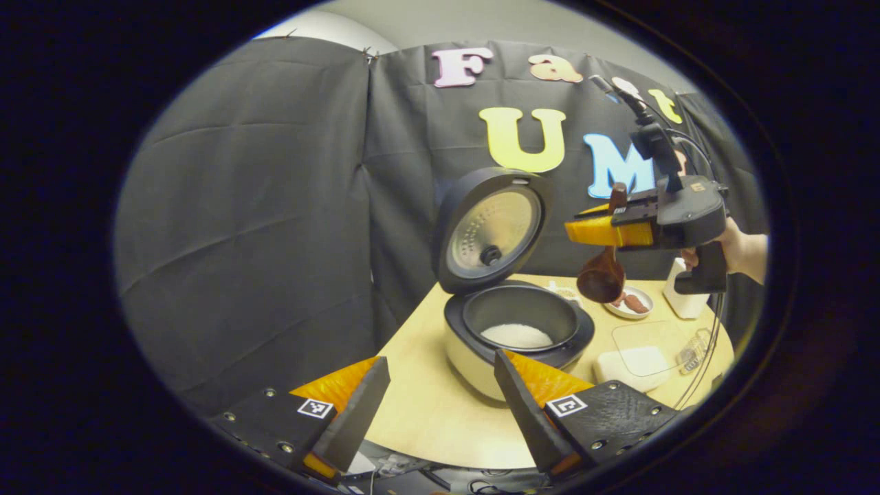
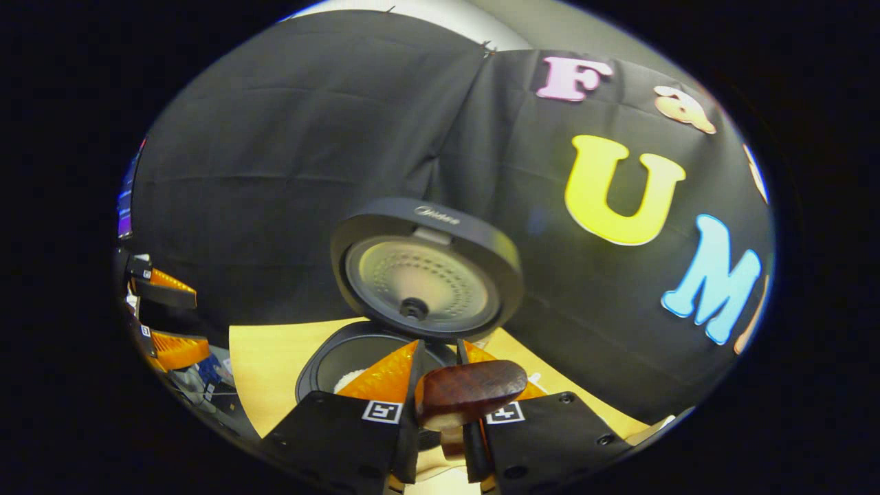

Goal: Close the left gripper, press the button to open the rice cooker; take a wooden spoon from the chopstick holder with the right hand, scoop a spoonful of rice and pour it into the rice cooker, then put the wooden spoon back into the chopstick holder.

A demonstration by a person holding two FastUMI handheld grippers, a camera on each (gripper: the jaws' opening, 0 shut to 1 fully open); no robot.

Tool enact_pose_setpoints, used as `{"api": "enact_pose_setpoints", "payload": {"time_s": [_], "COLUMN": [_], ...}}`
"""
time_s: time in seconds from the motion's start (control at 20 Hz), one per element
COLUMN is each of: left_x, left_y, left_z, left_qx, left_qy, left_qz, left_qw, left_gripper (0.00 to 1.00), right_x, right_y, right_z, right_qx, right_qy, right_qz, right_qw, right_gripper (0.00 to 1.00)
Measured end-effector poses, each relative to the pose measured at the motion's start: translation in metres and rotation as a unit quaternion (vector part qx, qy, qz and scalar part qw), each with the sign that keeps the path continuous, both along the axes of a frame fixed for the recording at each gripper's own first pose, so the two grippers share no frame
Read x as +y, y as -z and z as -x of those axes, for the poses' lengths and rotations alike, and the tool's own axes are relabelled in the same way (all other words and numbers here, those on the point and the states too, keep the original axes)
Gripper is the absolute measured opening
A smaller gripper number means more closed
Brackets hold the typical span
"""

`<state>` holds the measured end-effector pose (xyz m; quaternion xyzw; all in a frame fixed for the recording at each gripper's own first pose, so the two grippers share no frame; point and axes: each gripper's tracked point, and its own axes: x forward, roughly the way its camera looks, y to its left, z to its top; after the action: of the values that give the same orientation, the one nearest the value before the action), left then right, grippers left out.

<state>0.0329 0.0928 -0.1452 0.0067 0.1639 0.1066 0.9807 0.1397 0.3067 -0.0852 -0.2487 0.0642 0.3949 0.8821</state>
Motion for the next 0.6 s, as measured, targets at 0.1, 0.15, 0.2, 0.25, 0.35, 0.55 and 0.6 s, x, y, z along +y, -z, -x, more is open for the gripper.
{"api": "enact_pose_setpoints", "payload": {"time_s": [0.1, 0.15, 0.2, 0.25, 0.35, 0.55, 0.6], "left_x": [-0.018, -0.028, -0.038, -0.048, -0.072, -0.124, -0.134], "left_y": [-0.008, -0.013, -0.017, -0.020, -0.024, -0.034, -0.037], "left_z": [-0.009, -0.012, -0.015, -0.020, -0.030, -0.048, -0.051], "left_qx": [-0.003, -0.006, -0.009, -0.011, -0.012, -0.014, -0.015], "left_qy": [0.014, 0.021, 0.028, 0.034, 0.048, 0.069, 0.070], "left_qz": [-0.011, -0.014, -0.017, -0.020, -0.022, -0.044, -0.048], "left_qw": [1.000, 1.000, 0.999, 0.999, 0.999, 0.997, 0.996], "left_gripper": [0.96, 0.96, 0.96, 0.96, 0.96, 0.96, 0.96], "right_x": [-0.037, -0.057, -0.077, -0.097, -0.145, -0.240, -0.265], "right_y": [-0.018, -0.025, -0.031, -0.034, -0.038, -0.037, -0.035], "right_z": [-0.005, -0.007, -0.009, -0.010, -0.014, -0.023, -0.022], "right_qx": [-0.001, 0.001, 0.002, 0.006, 0.021, 0.045, 0.052], "right_qy": [0.030, 0.045, 0.059, 0.072, 0.098, 0.166, 0.185], "right_qz": [-0.031, -0.044, -0.054, -0.061, -0.069, -0.105, -0.112], "right_qw": [0.999, 0.998, 0.997, 0.996, 0.993, 0.979, 0.975], "right_gripper": [0.26, 0.26, 0.26, 0.26, 0.26, 0.26, 0.26]}}
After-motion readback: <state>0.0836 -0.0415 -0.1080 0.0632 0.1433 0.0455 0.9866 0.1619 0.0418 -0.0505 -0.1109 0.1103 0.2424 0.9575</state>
